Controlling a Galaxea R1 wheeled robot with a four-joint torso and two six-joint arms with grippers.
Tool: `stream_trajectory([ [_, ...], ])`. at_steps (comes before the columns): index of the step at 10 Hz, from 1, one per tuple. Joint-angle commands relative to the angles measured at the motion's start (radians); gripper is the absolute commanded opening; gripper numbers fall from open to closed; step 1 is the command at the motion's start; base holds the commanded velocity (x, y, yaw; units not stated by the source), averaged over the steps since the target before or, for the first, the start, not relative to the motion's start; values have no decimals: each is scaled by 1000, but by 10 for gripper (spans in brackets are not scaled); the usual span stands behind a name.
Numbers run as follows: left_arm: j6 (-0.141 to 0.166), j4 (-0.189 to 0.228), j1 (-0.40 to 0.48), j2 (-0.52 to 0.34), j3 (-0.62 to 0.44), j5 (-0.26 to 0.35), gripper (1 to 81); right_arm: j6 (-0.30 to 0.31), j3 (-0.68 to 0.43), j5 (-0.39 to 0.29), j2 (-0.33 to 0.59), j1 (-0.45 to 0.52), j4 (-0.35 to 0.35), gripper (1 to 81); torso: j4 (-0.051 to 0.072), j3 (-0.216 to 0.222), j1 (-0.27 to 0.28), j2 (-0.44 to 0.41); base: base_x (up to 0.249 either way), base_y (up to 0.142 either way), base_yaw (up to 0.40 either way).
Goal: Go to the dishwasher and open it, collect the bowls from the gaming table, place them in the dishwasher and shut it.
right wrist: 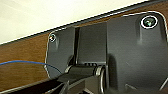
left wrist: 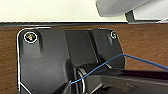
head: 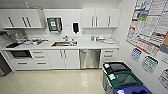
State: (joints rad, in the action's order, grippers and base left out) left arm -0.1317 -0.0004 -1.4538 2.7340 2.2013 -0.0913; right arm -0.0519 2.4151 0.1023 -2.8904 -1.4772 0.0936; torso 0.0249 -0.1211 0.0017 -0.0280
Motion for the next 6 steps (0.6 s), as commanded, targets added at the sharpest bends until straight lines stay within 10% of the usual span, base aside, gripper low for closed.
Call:
stream_trajectory([
  [1, -3, 11, 43, -14, -15, 53, 811, -3, -8, -59, 3, 44, 3, 811, 0, 0, 0, 0, 122, 0, 0],
  [6, -3, 10, 43, -17, -20, 51, 811, -3, -8, -73, 0, 51, 3, 811, 0, 0, 0, 0, 113, 0, 0],
])
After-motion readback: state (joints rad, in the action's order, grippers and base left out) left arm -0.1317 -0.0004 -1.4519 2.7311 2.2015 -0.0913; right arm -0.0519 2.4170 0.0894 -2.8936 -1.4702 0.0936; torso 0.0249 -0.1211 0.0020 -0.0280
